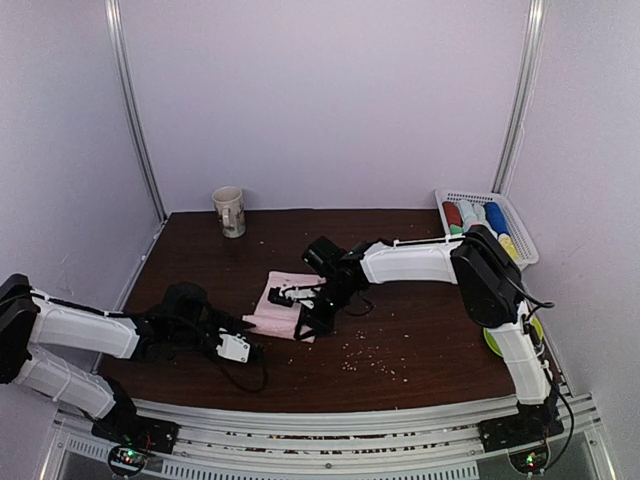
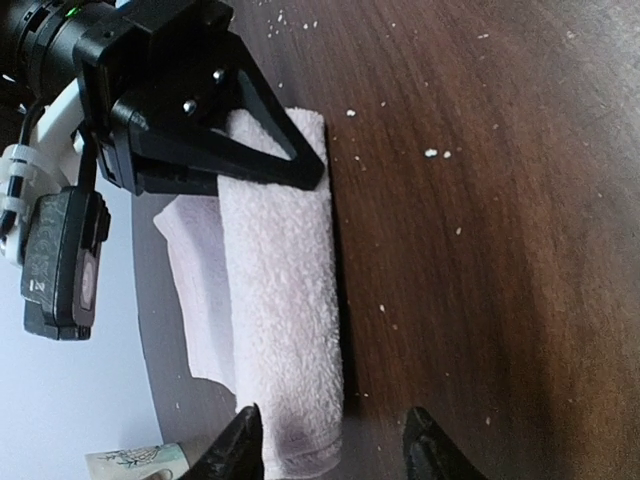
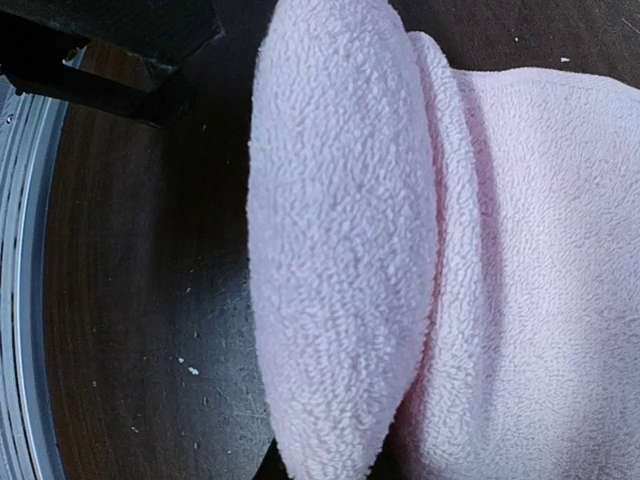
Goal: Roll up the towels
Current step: Roll the towel at the center of the board.
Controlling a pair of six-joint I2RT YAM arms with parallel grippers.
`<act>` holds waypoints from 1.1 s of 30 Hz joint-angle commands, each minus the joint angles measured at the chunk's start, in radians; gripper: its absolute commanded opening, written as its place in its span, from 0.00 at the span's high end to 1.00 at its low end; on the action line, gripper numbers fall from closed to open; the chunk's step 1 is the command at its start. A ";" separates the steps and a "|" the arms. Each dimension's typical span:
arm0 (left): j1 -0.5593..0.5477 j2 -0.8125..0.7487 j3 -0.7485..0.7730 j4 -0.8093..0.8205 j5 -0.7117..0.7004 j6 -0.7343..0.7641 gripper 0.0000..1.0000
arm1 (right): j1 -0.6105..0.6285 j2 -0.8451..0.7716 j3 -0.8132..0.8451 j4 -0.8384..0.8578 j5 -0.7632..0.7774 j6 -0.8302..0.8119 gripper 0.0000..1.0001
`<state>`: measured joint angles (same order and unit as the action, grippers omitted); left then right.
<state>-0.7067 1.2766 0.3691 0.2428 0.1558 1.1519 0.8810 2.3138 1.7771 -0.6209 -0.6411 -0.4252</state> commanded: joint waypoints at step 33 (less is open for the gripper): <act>-0.063 0.292 0.184 -0.021 -0.080 -0.015 1.00 | -0.074 0.092 -0.014 -0.217 -0.080 0.068 0.78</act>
<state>-0.7670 1.5486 0.4484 0.4507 0.0273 1.1675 0.8120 2.3795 1.8240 -0.7429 -0.8948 -0.3664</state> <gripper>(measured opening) 0.044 0.151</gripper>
